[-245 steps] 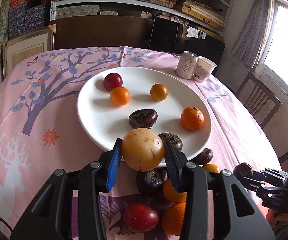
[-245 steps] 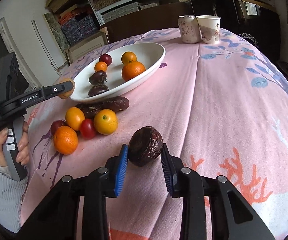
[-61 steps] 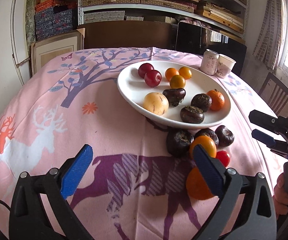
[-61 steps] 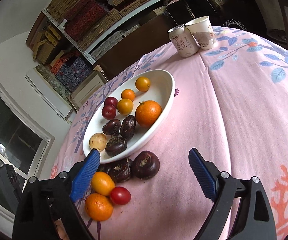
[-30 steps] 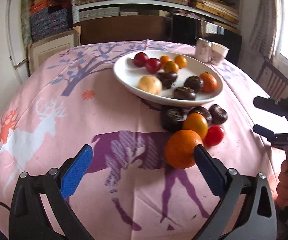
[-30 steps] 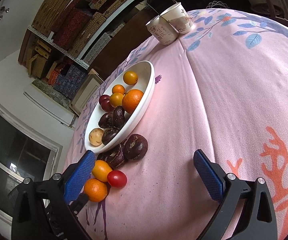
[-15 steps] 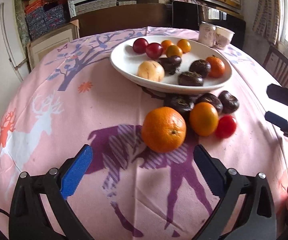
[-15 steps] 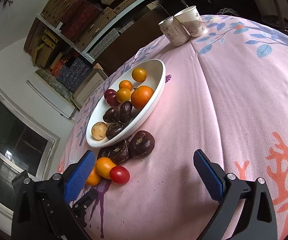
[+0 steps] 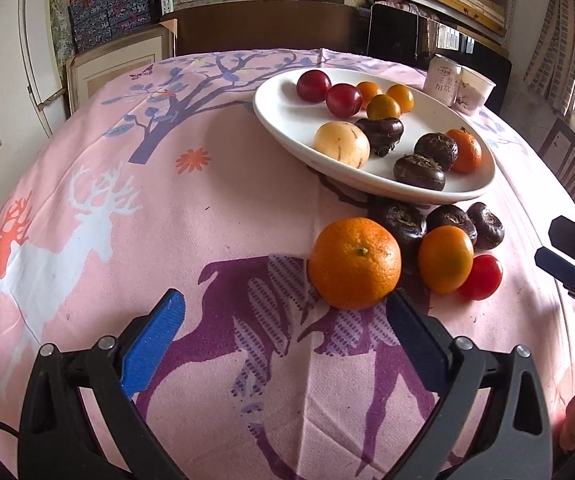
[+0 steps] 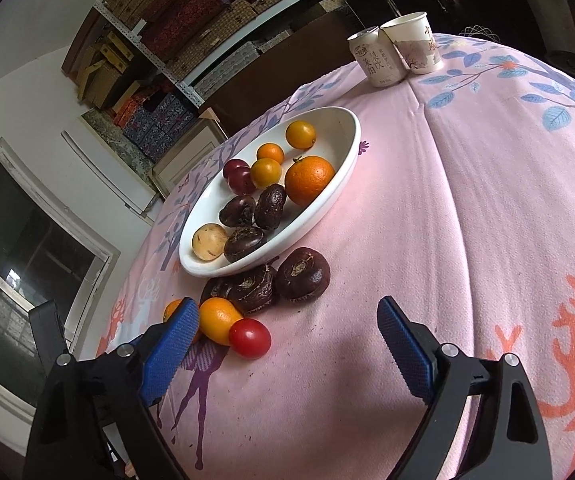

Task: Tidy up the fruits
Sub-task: 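Grasp a large orange with the left gripper while the right grasps a dark passion fruit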

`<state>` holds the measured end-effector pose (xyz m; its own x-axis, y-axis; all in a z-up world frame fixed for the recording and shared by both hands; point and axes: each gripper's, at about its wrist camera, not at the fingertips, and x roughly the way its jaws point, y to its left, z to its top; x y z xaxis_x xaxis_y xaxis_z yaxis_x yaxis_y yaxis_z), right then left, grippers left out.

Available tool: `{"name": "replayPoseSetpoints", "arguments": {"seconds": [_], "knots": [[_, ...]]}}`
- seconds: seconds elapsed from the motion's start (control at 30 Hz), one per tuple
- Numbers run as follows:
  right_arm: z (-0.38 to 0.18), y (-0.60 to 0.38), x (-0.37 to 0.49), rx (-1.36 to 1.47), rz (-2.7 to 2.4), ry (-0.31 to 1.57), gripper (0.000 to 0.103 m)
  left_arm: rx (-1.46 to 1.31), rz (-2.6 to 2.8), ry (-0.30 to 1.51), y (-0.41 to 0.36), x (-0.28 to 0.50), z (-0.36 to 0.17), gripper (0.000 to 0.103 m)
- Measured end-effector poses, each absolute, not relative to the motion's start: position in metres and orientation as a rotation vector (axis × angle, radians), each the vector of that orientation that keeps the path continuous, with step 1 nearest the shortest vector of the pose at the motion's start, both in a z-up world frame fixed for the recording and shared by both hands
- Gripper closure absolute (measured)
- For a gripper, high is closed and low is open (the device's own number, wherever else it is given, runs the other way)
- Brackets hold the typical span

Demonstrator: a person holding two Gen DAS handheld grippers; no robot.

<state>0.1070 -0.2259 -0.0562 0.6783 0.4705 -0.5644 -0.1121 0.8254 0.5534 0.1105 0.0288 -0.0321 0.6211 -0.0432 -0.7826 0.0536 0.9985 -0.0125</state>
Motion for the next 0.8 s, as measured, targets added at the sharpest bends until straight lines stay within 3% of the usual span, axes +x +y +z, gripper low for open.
{"name": "replayPoseSetpoints", "arguments": {"seconds": [0.2, 0.27, 0.53, 0.6, 0.8], "knots": [[-0.051, -0.209, 0.117, 0.387, 0.314, 0.765, 0.047, 0.015, -0.047, 0.931, 0.029, 0.115, -0.038, 0.004], [-0.049, -0.202, 0.119, 0.296, 0.267, 0.769, 0.051, 0.015, -0.047, 0.932, 0.029, 0.115, -0.038, 0.004], [-0.06, -0.173, 0.142, 0.081, 0.204, 0.834, 0.057, 0.056, -0.037, 0.948, 0.022, 0.119, -0.042, 0.004], [-0.062, -0.174, 0.144, 0.09, 0.213, 0.838, 0.062, 0.056, -0.039, 0.947, 0.022, 0.118, -0.041, 0.004], [-0.06, -0.18, 0.131, 0.13, 0.259, 0.835, 0.063, 0.016, -0.054, 0.855, 0.027, 0.108, -0.027, 0.004]]}}
